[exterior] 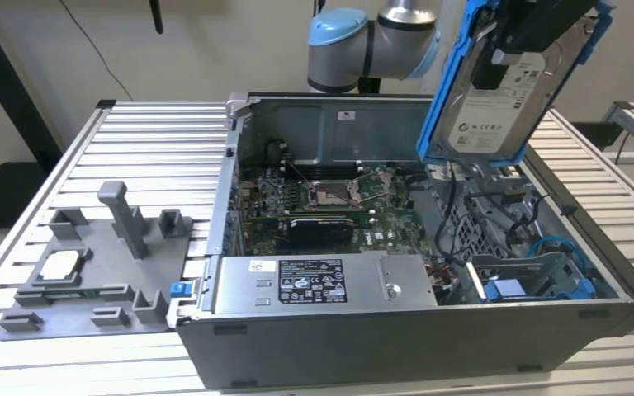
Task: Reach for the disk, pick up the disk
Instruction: 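Pick up the disk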
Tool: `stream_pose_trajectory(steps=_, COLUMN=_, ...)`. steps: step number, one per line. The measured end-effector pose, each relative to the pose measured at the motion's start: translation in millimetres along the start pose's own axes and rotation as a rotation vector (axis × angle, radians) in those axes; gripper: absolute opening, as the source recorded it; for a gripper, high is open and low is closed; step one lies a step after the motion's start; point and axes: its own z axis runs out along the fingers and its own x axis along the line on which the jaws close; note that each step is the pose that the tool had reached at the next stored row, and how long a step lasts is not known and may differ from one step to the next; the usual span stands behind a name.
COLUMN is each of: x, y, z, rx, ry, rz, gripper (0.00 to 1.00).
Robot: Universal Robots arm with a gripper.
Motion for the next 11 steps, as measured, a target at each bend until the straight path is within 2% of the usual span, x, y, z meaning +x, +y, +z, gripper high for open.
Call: stream_pose_trajectory(steps=11, x=45.4, y=-0.2, z=-1.6, rx=-0.0001, ry=-0.0171, rz=-0.001, gripper=0.00)
